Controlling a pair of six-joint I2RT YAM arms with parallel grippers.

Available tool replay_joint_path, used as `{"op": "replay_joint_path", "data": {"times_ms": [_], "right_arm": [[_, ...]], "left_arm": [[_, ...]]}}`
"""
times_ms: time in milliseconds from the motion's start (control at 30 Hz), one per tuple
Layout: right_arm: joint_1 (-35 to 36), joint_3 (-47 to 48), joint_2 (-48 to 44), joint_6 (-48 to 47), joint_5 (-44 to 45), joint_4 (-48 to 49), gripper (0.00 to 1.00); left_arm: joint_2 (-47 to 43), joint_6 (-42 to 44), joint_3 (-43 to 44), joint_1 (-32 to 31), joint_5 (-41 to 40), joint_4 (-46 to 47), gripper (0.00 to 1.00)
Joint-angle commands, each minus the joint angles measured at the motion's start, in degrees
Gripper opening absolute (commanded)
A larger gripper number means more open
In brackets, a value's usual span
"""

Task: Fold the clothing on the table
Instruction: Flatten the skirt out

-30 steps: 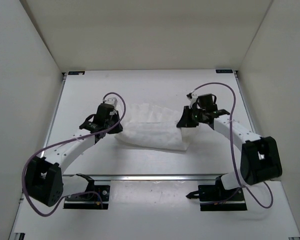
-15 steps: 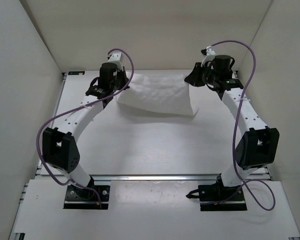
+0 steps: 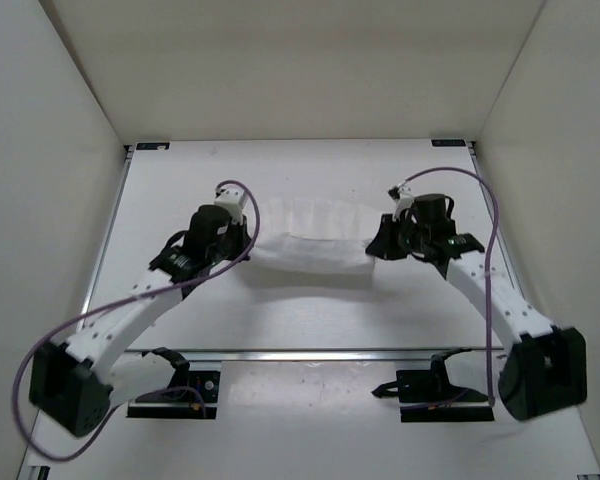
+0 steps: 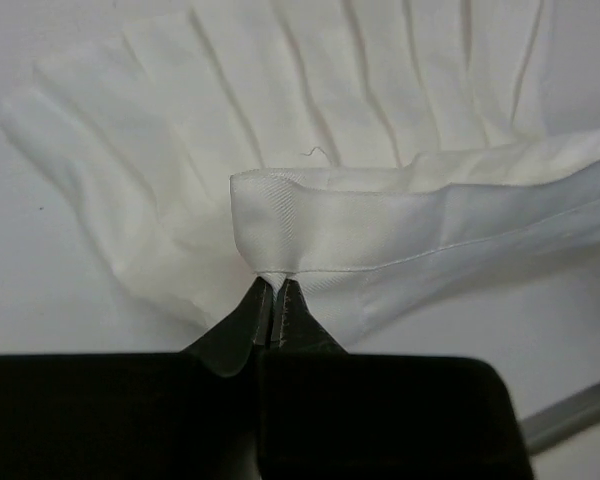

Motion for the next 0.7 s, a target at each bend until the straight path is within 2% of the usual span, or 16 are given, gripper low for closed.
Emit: {"op": "replay_joint_path", "data": {"times_ms": [0,67,133,300,367,467,533,567,600,667], "right_arm": [[3.7,-1.1,-11.7,4.1,3.3,0.1,0.0],[4.4,1.1,-15.8,5.3,3.5,-0.1,0.0],[1.6,3.8,-14.7,5.0,2.1,0.6,0.01],[-4.8,8.1,-4.2,1.9,-4.8,6.0,0.0],[-5.7,11.8,4.1,0.6,-5.6,7.9,0.0],[-6.2,22.7,14.7,-1.1,-7.2,7.0,0.0],[-6.3,32.9,20.6,-2.3,-6.7,5.0,0.0],[-6.4,39.5,23.7,-3.0,-6.2,2.8,0.0],[-6.3,46.6,26.4,-3.4,-5.6,1.6,0.0],[-6.2,55.3,28.9,-4.0,-5.0,-0.4,0.0]], "left_arm": [[-13.7,-2.2,0.7,-0.9,-3.5,-5.5,0.0],[-16.5,-3.2,2.0,0.6,-2.4,-5.4,0.0],[-15.6,-2.1,4.3,4.3,-0.5,-4.9,0.0],[-2.4,1.5,9.0,5.8,0.2,-0.3,0.0],[3.7,2.0,11.5,6.7,1.1,3.0,0.0],[15.4,2.3,21.0,9.0,2.9,3.8,0.0],[24.3,3.3,33.8,9.5,2.7,1.6,0.0],[25.9,4.8,37.1,9.2,1.5,-0.5,0.0],[29.1,6.3,44.3,8.8,0.7,-2.7,0.0],[31.7,7.7,52.4,7.6,-3.5,-3.8,0.0]]}}
